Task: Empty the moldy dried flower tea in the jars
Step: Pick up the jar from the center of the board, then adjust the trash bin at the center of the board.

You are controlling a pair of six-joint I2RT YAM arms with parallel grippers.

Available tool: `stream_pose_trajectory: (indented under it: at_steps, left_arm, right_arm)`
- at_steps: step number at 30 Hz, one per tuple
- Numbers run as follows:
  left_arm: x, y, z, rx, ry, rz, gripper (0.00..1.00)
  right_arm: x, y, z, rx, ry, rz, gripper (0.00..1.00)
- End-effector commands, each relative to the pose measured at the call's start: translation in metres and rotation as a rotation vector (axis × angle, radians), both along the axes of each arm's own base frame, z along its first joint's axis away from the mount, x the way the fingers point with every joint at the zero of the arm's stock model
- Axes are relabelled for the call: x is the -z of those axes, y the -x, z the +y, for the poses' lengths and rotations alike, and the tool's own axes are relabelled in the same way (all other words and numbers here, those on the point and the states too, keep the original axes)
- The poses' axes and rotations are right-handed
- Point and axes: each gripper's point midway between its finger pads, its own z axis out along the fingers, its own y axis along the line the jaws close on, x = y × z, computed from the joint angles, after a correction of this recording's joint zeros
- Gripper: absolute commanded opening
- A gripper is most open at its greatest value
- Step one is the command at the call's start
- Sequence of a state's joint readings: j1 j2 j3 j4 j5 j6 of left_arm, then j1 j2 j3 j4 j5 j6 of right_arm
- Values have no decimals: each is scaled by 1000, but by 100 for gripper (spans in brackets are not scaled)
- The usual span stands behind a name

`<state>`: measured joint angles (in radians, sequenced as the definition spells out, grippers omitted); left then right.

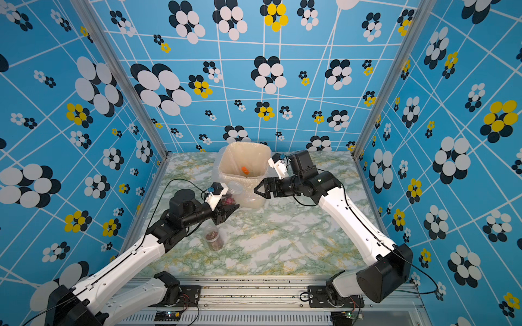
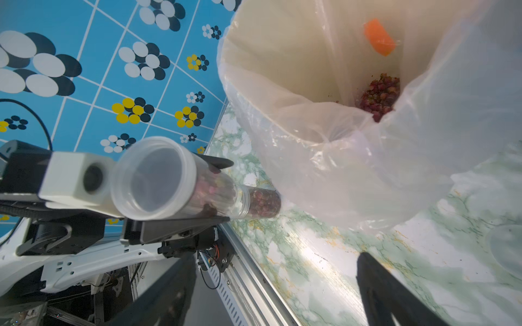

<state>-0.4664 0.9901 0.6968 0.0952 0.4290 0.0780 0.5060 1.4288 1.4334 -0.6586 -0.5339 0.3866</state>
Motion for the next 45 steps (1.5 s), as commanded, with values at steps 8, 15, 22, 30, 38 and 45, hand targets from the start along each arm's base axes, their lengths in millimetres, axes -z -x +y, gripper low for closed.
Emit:
stream_pose_trajectory:
  at_steps: [8,15,22,30,38,45]
  left_arm:
    - [-33,-8,19,-55,186,-8,0]
    - [-34,-7,19,-55,188,-10,0]
    - [-36,-8,19,-52,188,-8,0]
    - [-34,-10,18,-55,188,-5,0]
    - [-31,-11,18,-57,180,2,0]
    - [-31,-8,14,-13,104,-6,0]
  right_arm:
    - [-1,-56,17,136,-121,2,91]
    - [6,-86,11,170,-109,9,91]
    - [8,-105,17,159,-131,21,91]
    - [-5,-124,29,146,-190,13,91]
    - [-6,-139,31,141,-206,19,90]
    - [-33,-108,-5,160,-57,-117,92]
